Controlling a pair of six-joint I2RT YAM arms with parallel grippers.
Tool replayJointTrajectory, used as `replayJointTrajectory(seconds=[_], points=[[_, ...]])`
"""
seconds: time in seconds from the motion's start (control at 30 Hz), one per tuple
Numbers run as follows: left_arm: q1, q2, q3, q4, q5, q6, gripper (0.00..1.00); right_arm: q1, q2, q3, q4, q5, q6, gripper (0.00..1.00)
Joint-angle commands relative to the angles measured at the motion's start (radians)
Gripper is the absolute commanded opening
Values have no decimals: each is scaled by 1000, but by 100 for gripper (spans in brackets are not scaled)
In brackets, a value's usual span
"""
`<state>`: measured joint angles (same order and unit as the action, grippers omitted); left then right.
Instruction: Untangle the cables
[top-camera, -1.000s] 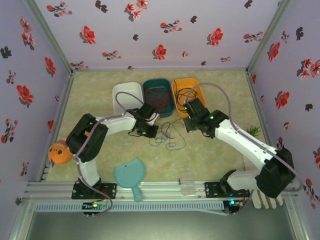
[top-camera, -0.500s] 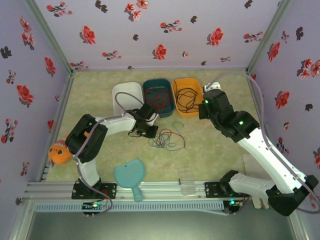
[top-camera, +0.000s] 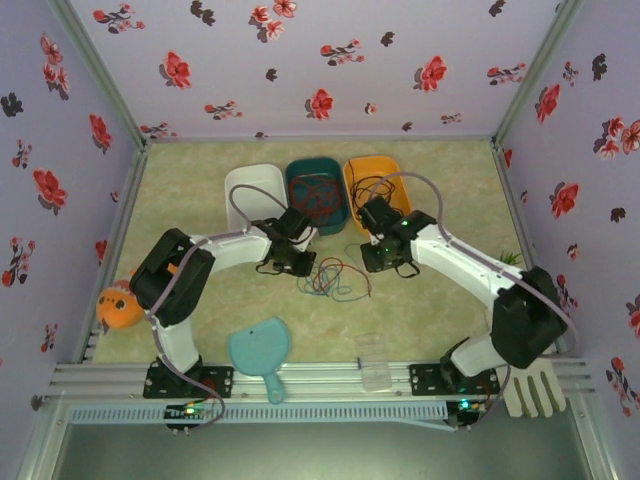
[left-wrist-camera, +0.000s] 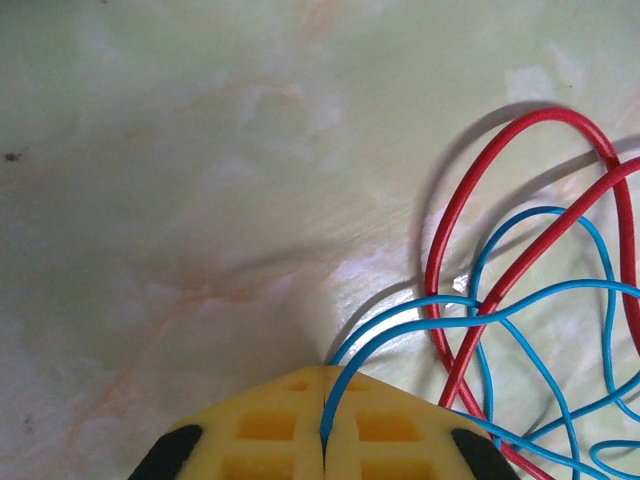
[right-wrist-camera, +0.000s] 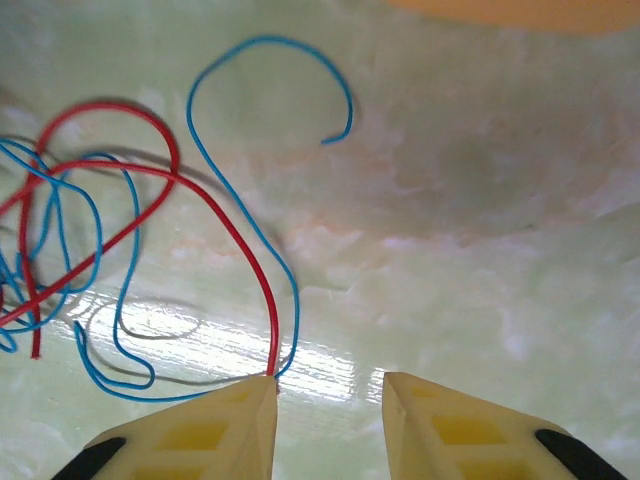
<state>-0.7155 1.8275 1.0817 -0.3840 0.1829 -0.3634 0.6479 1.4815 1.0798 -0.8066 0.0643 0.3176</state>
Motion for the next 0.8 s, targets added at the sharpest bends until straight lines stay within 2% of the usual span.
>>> replayJointTrajectory(seconds=[0.0, 0.27, 0.67, 0.77], points=[[-1, 1, -18, -88, -48, -17, 0, 4, 46, -2, 6, -49, 74, 36], [-1, 4, -27, -81, -48, -25, 0, 7, 152, -21, 73, -50, 142, 37], [-1, -2, -32, -75, -47, -32, 0, 12, 236, -50, 150, -124, 165, 35], [-1, -6, -32, -75, -48, -32, 0, 13, 253, -50, 139, -115, 167, 31]])
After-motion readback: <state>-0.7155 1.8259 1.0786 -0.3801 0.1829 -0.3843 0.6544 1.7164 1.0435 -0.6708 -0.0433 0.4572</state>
